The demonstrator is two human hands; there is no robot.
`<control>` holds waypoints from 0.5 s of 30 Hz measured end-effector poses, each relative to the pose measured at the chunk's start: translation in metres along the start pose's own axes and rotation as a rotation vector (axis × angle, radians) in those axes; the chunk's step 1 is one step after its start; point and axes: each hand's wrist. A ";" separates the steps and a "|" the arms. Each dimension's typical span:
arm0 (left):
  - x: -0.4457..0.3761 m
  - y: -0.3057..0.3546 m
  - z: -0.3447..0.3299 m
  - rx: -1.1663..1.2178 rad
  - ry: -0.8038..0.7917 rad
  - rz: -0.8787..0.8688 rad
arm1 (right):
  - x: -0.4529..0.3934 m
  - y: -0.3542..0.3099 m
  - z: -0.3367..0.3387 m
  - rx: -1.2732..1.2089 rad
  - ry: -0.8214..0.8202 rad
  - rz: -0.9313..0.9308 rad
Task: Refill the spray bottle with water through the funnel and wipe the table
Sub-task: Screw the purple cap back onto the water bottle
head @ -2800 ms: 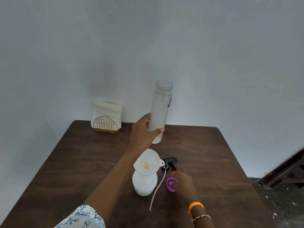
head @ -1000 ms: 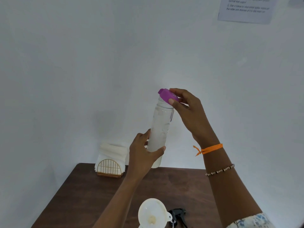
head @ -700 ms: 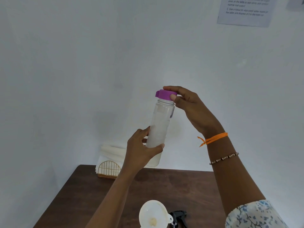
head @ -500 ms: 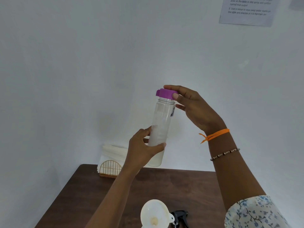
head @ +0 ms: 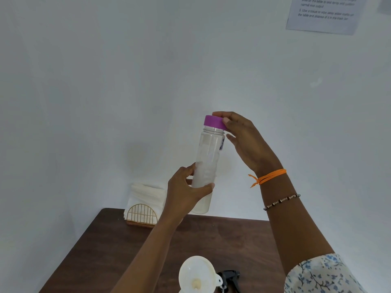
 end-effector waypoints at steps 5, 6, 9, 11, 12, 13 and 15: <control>0.001 -0.001 -0.001 0.001 0.014 0.000 | -0.005 -0.004 -0.005 0.034 0.100 -0.045; 0.001 -0.001 -0.001 -0.003 0.015 -0.005 | -0.005 -0.005 -0.006 0.037 0.113 -0.051; 0.001 -0.001 -0.001 0.005 0.020 -0.004 | -0.002 -0.004 -0.006 -0.007 0.072 -0.089; 0.000 -0.001 0.000 0.008 0.021 -0.001 | 0.000 -0.003 -0.005 -0.063 0.046 -0.124; 0.000 -0.001 0.000 0.007 0.022 -0.001 | 0.000 -0.002 -0.004 -0.090 0.047 -0.134; 0.000 -0.001 0.000 0.006 0.023 -0.004 | 0.000 -0.002 -0.003 -0.103 0.052 -0.137; 0.000 0.000 0.000 -0.002 0.023 -0.010 | -0.001 -0.001 -0.004 -0.096 0.060 -0.136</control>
Point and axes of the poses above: each hand's wrist, its own x-axis away from the middle knuckle, its own z-axis out of the back of the hand, y = z × x, and after that the axes turned 14 degrees about x, right-handed
